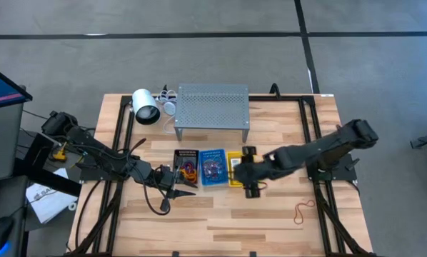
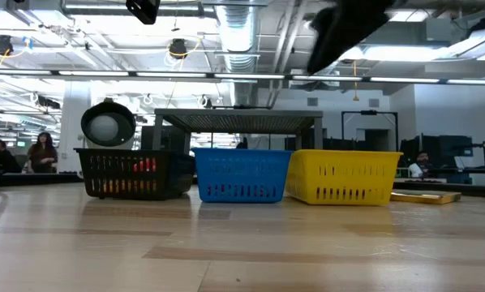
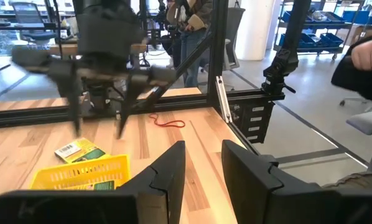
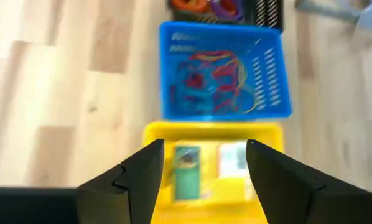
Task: Pick & Place Office Desk Supplies
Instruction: Put the red rubber band into the blue basket
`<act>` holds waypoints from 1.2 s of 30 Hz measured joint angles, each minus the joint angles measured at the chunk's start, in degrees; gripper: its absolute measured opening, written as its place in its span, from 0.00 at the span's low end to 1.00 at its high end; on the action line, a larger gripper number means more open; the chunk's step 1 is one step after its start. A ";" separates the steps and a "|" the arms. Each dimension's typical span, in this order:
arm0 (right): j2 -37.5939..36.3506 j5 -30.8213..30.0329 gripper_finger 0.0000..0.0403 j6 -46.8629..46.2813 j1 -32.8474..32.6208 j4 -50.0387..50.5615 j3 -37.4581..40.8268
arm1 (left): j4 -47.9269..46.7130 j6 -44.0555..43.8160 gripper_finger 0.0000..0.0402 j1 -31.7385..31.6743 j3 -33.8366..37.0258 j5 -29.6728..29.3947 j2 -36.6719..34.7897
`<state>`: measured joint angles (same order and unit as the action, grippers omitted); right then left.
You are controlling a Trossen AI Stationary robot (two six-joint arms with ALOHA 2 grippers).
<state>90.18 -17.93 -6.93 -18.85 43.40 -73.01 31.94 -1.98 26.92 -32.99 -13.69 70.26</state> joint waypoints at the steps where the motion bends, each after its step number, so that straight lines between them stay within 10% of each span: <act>1: -0.66 0.02 0.55 -2.24 -1.16 1.26 0.00 | 0.00 0.00 0.25 0.00 0.00 0.00 0.00; 17: -1.50 -0.04 0.53 -32.15 -22.38 9.53 0.00 | 0.75 -2.75 0.25 0.04 0.00 0.02 0.00; 36: -0.27 -3.08 0.52 -37.13 -28.03 -5.67 0.00 | 8.00 -5.94 0.25 0.02 0.00 0.03 0.00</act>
<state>89.91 -21.02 -44.06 -46.87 37.73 -73.01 39.94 -7.91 26.94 -32.99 -13.66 70.26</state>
